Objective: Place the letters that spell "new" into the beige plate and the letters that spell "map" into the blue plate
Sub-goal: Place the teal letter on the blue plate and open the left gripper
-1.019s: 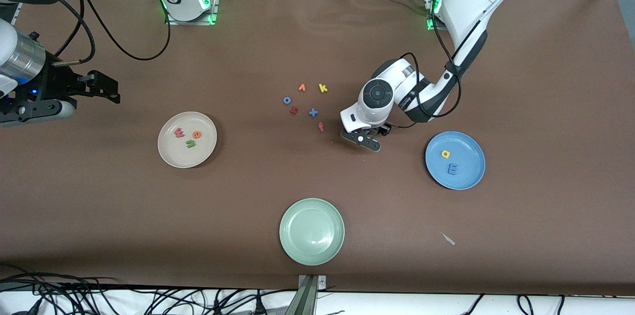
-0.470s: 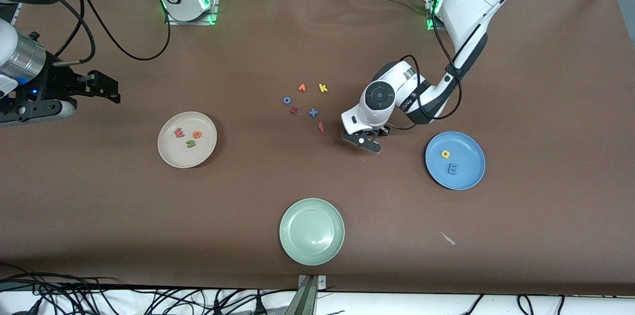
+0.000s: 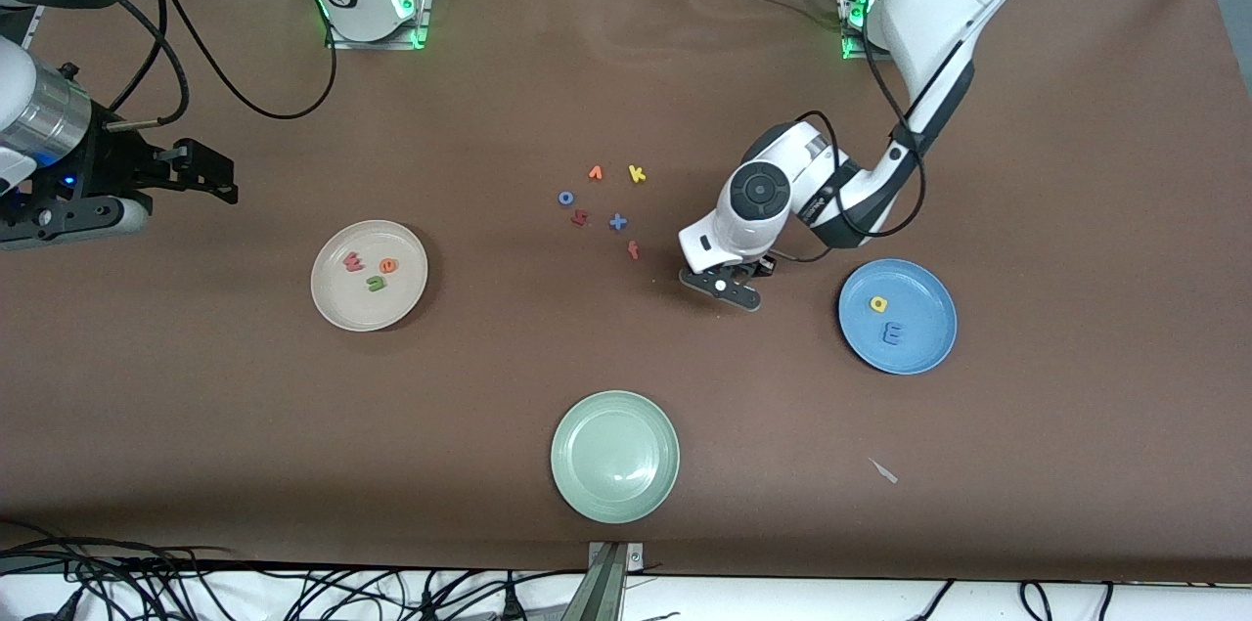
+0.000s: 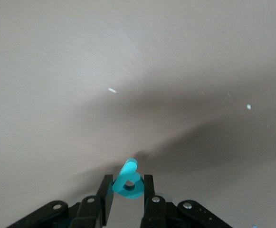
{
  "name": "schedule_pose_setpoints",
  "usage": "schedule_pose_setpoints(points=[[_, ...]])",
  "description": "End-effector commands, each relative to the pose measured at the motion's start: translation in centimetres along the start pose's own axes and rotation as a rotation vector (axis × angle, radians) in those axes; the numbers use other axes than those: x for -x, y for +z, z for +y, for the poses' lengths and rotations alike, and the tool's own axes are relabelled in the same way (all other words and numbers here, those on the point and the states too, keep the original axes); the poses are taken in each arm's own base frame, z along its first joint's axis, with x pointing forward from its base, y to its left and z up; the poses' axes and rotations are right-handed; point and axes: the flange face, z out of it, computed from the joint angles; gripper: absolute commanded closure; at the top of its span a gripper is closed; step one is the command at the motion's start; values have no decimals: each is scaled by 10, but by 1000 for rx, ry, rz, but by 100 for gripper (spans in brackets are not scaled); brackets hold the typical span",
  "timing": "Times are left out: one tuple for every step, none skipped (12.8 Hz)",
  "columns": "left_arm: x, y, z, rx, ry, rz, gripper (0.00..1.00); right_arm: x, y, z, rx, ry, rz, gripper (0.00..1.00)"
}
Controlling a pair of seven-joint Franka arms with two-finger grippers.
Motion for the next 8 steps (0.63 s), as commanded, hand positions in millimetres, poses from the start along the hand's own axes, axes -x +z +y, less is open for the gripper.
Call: schedule_pose_setpoints(points=[[2,-73,-60,-90,38,33,91,-1,-4,-2,-8,1,-6,0],[3,-94,-106,-108,48,27,91,-1,-4,-2,-8,1,-6,0],[9,-100,-149,-116,86,-8,90,-1,-4,-2,-8,1,-6,0],[19,-95,-182,-106,125,-53,90,-1,-4,-2,-8,1,-6,0],[28,-83,-199,-97,147,-82,90,-1,-4,-2,-8,1,-6,0],[34,-73,-213,-94,130,-102,90,-1,-3,-2,-8,1,-7,0],[37,-65,-236,-83,99,-106,90,-1,-3,-2,-8,-1,-7,0],[39,-52,-259,-64,68,-104,89,-1,-3,-2,-8,-1,-7,0]])
